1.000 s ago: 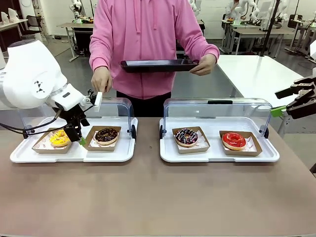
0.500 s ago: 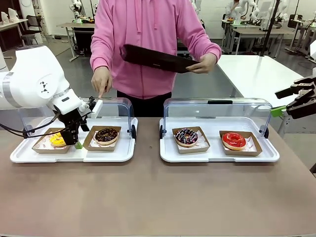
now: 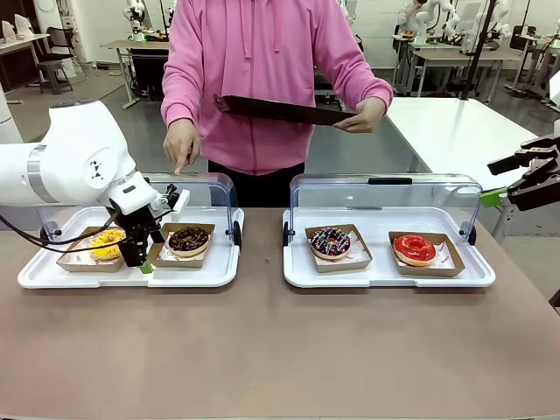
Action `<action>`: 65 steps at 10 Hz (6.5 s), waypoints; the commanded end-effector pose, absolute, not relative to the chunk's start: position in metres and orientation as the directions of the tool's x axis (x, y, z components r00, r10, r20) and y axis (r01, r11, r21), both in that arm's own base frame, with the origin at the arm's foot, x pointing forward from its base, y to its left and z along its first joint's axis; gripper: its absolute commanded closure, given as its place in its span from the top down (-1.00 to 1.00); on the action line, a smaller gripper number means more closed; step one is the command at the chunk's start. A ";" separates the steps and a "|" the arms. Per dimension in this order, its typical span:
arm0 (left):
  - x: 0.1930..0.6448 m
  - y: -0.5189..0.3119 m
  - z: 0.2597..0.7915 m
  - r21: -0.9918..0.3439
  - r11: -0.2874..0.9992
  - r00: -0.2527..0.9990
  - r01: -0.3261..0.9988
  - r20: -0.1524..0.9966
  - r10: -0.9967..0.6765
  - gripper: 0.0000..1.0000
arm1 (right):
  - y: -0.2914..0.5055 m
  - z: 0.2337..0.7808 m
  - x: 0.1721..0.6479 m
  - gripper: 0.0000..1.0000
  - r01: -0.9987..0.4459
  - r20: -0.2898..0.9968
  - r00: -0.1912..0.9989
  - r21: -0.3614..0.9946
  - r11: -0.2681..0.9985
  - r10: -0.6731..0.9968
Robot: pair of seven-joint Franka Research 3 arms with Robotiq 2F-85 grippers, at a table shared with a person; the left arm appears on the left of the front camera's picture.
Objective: Provide the desired donut to the person.
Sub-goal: Pick up and lift the Paper togo box containing the Donut pointed at by the person, then place the picked Paper togo box onto the Handle tray extended by the person.
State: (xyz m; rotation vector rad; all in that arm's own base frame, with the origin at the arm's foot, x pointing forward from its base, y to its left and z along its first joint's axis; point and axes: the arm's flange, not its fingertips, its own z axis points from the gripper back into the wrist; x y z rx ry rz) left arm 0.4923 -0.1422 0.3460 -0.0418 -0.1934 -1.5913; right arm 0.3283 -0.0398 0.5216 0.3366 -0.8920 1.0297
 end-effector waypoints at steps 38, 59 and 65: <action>0.286 -0.135 0.548 0.382 -0.089 -0.159 0.920 0.155 -0.975 -1.00 | -0.037 0.521 0.332 1.00 -0.849 0.787 0.217 -0.139 0.509 0.577; 0.286 -0.135 0.548 0.382 -0.089 -0.159 0.920 0.155 -0.975 -1.00 | -0.037 0.521 0.332 1.00 -0.849 0.787 0.217 -0.139 0.509 0.577; 0.292 -0.148 0.568 0.378 -0.090 -0.174 0.922 0.195 -0.965 -0.97 | -0.037 0.521 0.332 1.00 -0.849 0.787 0.217 -0.139 0.509 0.577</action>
